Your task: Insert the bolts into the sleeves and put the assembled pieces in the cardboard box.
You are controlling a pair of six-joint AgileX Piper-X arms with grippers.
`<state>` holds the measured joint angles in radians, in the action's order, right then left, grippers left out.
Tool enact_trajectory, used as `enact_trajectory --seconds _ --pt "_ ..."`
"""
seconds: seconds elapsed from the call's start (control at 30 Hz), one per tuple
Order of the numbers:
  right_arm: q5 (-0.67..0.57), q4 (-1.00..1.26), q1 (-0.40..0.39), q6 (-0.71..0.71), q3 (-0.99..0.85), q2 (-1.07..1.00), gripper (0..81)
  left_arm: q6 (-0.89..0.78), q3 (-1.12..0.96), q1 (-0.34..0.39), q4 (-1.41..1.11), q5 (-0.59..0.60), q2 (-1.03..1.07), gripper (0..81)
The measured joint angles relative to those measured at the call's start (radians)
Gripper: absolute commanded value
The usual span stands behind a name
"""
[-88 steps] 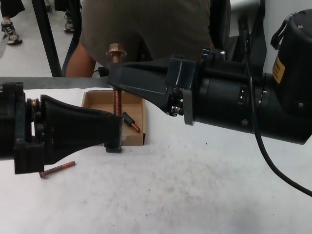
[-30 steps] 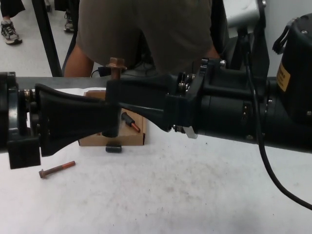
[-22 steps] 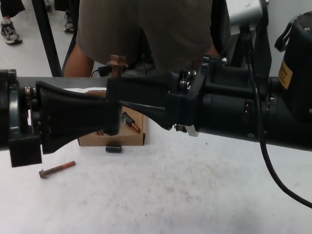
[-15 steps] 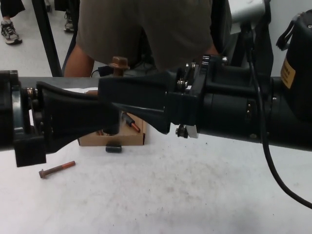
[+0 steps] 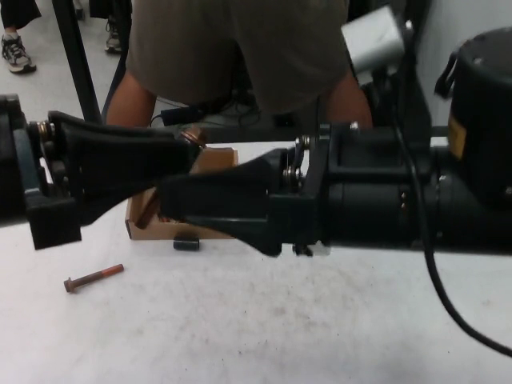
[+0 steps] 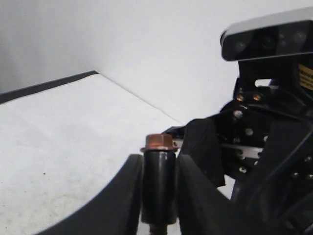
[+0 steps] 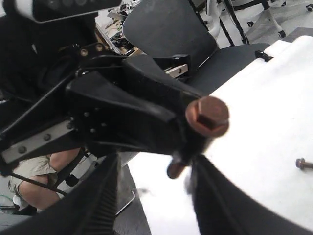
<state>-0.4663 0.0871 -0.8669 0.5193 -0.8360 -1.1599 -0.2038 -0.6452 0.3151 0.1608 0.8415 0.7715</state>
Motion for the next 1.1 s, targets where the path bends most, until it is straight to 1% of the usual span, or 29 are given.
enact_trajectory --seconds 0.07,0.23,0.37,0.4,0.53,0.63,0.77,0.83,0.87,0.9,1.1 --pt "-0.003 -0.005 0.0 -0.019 -0.012 0.0 40.0 0.0 0.0 -0.002 -0.006 -0.011 0.0 0.8" --pt "-0.003 -0.117 0.0 -0.132 -0.084 0.0 40.0 0.0 -0.003 -0.003 -0.014 -0.021 0.0 0.8" --pt "-0.003 -0.2 0.0 -0.186 -0.103 0.004 40.0 0.011 -0.003 -0.003 -0.011 -0.064 0.0 0.8" --pt "-0.003 -0.257 0.0 -0.226 -0.104 0.009 40.0 0.02 -0.003 -0.003 -0.011 -0.071 0.0 0.8" --pt "0.02 -0.379 0.0 -0.305 -0.104 0.025 40.0 0.083 -0.003 -0.003 -0.011 -0.128 0.0 0.8" --pt "0.04 -0.437 0.005 -0.338 -0.104 0.032 40.0 0.143 -0.003 -0.003 -0.039 -0.169 0.033 0.8" --pt "0.056 -0.526 0.026 -0.374 -0.104 0.037 40.0 0.183 -0.006 -0.003 -0.137 -0.191 0.15 0.8" --pt "0.06 -0.595 0.048 -0.39 -0.104 0.037 40.0 0.186 -0.017 -0.011 -0.179 -0.191 0.234 0.8" --pt "0.063 -0.664 0.073 -0.4 -0.104 0.037 40.0 0.186 -0.026 -0.017 -0.198 -0.191 0.283 0.8" --pt "0.064 -0.664 0.076 -0.413 -0.104 0.037 40.0 0.186 -0.026 -0.017 -0.201 -0.191 0.291 0.8" --pt "0.066 -0.832 0.13 -0.488 -0.104 0.037 40.0 0.188 -0.126 -0.087 -0.255 -0.191 0.586 0.8"
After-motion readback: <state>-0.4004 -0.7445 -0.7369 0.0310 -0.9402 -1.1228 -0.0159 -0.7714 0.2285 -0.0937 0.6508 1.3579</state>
